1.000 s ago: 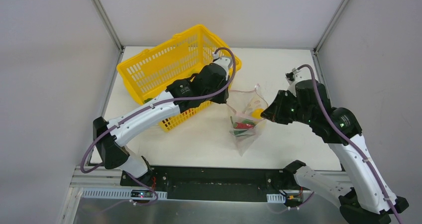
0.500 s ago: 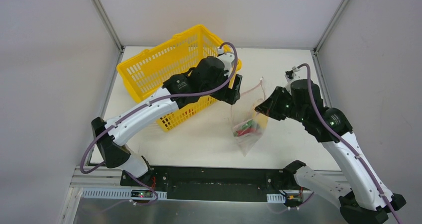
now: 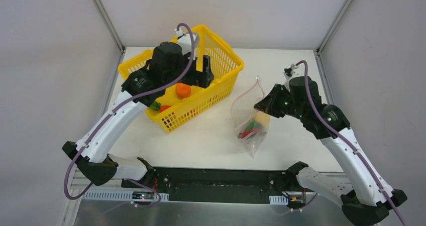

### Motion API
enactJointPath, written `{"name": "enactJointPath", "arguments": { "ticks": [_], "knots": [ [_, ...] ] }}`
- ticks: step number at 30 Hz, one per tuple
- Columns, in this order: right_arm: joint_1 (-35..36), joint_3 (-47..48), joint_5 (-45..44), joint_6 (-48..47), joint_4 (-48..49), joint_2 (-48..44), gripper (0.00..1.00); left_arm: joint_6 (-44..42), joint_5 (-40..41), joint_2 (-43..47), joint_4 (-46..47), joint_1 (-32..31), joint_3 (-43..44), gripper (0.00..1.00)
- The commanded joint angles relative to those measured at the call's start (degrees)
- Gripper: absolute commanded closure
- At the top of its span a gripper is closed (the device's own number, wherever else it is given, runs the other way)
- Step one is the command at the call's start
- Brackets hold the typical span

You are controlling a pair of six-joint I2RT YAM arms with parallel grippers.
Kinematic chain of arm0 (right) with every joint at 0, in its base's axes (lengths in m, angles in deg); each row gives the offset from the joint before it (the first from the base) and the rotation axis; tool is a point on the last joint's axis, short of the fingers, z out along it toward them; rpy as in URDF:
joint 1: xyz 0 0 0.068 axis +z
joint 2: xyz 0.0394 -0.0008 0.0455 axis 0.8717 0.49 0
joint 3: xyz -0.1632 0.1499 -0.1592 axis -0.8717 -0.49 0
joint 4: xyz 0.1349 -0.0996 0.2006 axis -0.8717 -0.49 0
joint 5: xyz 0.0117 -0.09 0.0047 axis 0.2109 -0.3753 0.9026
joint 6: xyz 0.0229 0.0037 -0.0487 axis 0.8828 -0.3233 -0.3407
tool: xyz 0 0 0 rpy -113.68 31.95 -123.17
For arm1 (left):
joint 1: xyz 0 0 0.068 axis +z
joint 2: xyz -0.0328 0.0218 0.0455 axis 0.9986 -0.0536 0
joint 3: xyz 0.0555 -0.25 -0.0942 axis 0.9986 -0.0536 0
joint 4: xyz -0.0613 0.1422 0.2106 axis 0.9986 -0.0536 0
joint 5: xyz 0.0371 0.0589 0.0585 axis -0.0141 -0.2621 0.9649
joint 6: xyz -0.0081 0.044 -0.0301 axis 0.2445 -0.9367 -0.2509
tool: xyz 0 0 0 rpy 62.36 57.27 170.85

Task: Place the food in the zip-top bag and seal the zipper

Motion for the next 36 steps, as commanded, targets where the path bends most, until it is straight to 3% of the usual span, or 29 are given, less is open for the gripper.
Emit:
{"name": "enactJointPath", "arguments": {
  "ticks": [1,3,6,9,12,17,24,36],
  "knots": [
    [0.1,-0.7,1.5,-0.5,3.9,0.1,1.00,-0.9,3.8,0.8,-3.6,8.8,-1.4,0.01],
    [0.1,-1.2,1.9,-0.5,4.3,-0.2,1.00,-1.7,5.4,-0.2,-4.1,13.0,-2.0,0.01],
    [0.1,-2.2,2.8,-0.5,5.2,-0.9,0.99,-2.1,-0.8,-4.6,-4.0,20.1,-2.4,0.01],
    [0.1,-3.4,4.0,-0.4,6.5,-1.6,0.99,1.4,-1.8,-11.4,-3.3,24.3,-2.8,0.01],
    [0.1,-4.0,4.1,-0.5,7.0,-2.1,0.98,5.1,-0.5,-17.8,2.5,24.7,-5.1,0.05],
    [0.1,-5.5,5.8,-0.6,8.5,-4.1,0.97,11.1,5.8,-27.5,3.2,24.4,-1.4,0.07],
    [0.1,-6.7,6.2,-0.6,9.7,-5.4,0.96,14.6,10.9,-32.5,4.0,24.2,-0.2,0.05],
    [0.1,-9.3,8.1,0.5,11.9,-5.7,0.95,17.9,11.2,-39.0,4.3,23.8,-0.7,0.06]
  ]
}}
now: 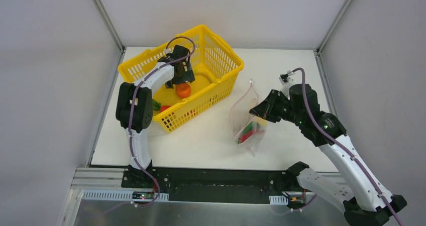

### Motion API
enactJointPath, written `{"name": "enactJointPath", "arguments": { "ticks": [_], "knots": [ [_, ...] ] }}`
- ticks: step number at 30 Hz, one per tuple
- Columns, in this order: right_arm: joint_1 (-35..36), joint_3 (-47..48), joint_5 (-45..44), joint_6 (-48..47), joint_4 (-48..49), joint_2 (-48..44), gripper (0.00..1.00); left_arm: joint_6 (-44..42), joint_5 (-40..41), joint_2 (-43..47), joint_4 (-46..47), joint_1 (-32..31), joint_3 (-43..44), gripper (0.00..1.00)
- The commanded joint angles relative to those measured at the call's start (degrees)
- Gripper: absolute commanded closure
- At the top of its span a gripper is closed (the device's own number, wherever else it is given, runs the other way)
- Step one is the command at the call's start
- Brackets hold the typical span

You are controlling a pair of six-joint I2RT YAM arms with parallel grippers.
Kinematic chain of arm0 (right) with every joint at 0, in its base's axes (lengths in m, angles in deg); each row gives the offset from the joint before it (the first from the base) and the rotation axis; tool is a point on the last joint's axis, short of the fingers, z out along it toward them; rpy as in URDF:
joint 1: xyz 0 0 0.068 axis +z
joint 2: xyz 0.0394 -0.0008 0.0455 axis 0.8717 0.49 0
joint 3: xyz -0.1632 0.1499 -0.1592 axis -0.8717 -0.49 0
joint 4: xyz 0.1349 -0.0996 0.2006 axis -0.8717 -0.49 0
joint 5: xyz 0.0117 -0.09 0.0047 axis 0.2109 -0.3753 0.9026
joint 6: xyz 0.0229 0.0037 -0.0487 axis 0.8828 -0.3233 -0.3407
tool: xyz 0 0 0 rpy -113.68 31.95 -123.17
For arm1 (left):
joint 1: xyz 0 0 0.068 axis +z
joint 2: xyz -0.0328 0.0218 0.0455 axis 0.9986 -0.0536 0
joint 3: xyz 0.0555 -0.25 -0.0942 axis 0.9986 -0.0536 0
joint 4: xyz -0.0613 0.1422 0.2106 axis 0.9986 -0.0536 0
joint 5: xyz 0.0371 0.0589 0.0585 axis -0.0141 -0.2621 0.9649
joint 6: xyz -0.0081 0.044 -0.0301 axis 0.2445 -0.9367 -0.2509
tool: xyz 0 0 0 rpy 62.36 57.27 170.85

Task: Place the food in the zip-top bag and seal the zipper

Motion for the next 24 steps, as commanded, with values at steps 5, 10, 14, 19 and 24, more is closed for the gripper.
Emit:
{"name": "enactJointPath", "arguments": {
  "ticks": [5,10,14,19,24],
  "knots": [
    [0.1,-0.4,1.3,0.7,3.2,-1.2,0.94,2.4,-0.2,-4.7,-0.6,-0.9,1.9,0.06],
    [0.1,-0.9,1.2,1.2,3.3,-1.8,0.94,2.5,-0.8,-3.2,2.6,-0.9,-1.2,0.23],
    [0.1,-0.9,1.3,1.5,3.3,-2.5,0.94,1.7,-0.5,-0.6,3.1,-0.9,-2.4,0.39],
    [0.1,-1.3,1.2,1.7,3.3,-3.1,0.94,0.5,-0.7,3.8,3.5,-1.1,-4.4,0.59],
    [0.1,-1.7,0.6,2.1,3.5,-3.5,0.94,-0.5,-0.6,14.7,6.2,-3.2,-9.3,0.66]
  ]
}}
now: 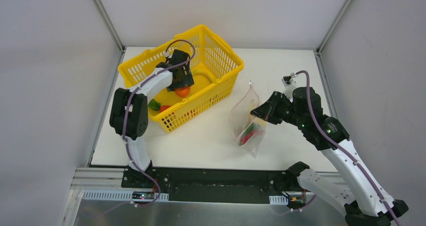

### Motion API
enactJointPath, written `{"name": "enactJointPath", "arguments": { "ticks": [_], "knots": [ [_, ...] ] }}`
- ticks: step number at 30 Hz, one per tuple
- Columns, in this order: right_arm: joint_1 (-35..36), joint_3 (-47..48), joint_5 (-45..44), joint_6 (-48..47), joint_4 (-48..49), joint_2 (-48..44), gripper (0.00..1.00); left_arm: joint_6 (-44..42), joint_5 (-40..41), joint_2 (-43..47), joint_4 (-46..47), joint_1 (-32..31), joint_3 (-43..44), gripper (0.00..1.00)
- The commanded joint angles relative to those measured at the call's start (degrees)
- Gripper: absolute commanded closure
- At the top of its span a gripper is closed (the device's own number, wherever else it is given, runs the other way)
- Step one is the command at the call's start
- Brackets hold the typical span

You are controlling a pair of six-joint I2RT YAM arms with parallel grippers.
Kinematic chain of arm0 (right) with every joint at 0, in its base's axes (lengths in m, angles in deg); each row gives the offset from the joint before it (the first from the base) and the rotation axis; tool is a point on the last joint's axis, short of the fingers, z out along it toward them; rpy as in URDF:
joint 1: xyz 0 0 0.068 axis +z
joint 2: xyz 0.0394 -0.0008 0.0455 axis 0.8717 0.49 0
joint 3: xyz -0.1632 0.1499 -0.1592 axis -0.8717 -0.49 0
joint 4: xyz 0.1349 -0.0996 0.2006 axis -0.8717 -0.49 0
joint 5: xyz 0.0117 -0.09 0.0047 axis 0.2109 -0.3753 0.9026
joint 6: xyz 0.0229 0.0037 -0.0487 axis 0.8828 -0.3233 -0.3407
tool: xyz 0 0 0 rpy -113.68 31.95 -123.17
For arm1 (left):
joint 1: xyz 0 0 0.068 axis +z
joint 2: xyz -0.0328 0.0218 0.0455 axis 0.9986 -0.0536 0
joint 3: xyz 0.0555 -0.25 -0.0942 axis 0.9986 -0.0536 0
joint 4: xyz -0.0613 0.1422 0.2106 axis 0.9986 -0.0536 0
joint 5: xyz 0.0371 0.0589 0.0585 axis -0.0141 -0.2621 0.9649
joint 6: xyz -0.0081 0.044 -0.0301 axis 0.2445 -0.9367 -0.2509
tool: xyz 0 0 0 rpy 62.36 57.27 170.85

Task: Place the food in the zip-top bag and seal the zipper

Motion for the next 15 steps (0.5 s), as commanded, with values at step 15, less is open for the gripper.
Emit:
{"name": "enactJointPath", "arguments": {
  "ticks": [15],
  "knots": [
    [0.1,-0.8,-3.4,1.8,2.9,1.1,0.94,-7.4,-4.7,36.9,0.1,-19.8,-3.5,0.64]
  ]
}}
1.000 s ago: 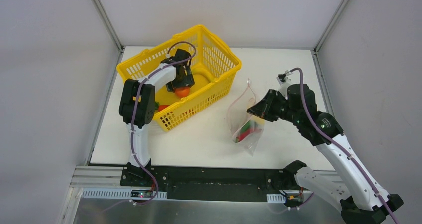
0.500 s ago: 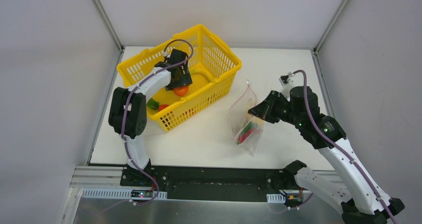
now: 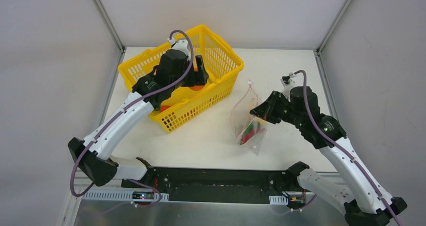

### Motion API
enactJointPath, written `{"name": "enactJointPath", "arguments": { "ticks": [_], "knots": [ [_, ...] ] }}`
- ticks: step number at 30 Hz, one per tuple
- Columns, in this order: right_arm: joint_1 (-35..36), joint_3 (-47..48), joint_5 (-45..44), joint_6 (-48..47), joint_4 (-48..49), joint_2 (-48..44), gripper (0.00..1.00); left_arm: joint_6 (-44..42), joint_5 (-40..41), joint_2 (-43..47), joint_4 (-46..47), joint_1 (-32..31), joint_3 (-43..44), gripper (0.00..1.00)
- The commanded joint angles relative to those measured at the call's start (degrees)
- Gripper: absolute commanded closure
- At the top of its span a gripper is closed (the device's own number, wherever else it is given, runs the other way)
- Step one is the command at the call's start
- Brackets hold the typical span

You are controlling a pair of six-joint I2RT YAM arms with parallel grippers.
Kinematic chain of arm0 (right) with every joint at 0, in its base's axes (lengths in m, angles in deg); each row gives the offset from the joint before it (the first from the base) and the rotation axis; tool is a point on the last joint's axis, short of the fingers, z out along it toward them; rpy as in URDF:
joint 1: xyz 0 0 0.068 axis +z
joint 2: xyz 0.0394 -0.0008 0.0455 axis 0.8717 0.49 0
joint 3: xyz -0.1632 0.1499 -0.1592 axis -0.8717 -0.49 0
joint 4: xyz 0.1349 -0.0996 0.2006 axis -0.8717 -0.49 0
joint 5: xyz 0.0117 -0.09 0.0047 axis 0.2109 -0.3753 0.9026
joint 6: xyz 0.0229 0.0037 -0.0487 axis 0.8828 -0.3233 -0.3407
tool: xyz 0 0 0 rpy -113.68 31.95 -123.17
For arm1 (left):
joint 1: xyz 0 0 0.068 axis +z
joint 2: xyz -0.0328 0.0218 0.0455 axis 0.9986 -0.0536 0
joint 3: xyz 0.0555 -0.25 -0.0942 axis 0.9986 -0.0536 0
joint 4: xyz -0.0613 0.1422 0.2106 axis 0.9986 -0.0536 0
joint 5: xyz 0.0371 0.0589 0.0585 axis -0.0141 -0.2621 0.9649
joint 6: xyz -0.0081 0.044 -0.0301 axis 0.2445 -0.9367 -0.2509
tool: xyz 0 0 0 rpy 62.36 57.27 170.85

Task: Place the food in the zip-top bag and seal the zipper

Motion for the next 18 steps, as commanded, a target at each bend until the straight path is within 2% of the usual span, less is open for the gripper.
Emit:
{"name": "enactJointPath", "arguments": {
  "ticks": [1,6,11,18],
  "knots": [
    [0.1,0.5,-2.9,0.6,1.8,0.9,0.94,-1.7,-3.1,3.9,-1.0,-5.7,-0.1,0.64],
    [0.1,0.2,-3.7,0.7,2.7,1.5,0.95,2.9,-3.1,8.2,5.0,-12.5,-6.0,0.64],
    [0.1,-0.5,-4.6,1.1,3.3,1.6,0.95,6.8,-7.4,10.0,16.2,-17.4,-11.3,0.64],
    [0.2,-1.5,-3.7,2.1,4.9,1.3,0.95,9.7,-14.7,8.1,25.6,-21.2,-11.7,0.64]
  ]
}}
